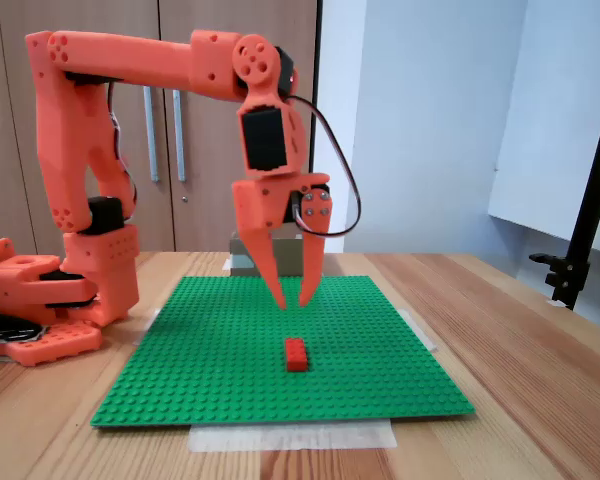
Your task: Pick the red lego block and put it in the box.
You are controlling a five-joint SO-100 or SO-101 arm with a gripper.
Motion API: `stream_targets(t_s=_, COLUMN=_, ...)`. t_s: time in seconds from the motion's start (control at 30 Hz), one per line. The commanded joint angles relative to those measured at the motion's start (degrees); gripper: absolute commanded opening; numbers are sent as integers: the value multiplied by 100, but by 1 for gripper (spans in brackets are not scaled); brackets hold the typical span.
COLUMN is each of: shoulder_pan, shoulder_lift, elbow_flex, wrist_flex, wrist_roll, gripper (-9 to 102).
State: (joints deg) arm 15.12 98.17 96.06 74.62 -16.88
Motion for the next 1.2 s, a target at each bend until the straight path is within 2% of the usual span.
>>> stream_targets(t_s=0.0, shoulder_pan=105, shoulder_lift=26, elbow_flex=-79, wrist_flex=-141, wrist_roll=-26, gripper=13)
stream_targets(t_s=0.4, shoulder_pan=246, shoulder_lift=123, elbow_flex=1002, wrist_flex=-721, wrist_roll=-79, gripper=19)
stream_targets(t_s=0.67, shoulder_pan=272, shoulder_lift=220, elbow_flex=1257, wrist_flex=-923, wrist_roll=-123, gripper=28)
stream_targets(t_s=1.17, shoulder_pan=141, shoulder_lift=176, elbow_flex=1327, wrist_flex=-1266, wrist_roll=-105, gripper=27)
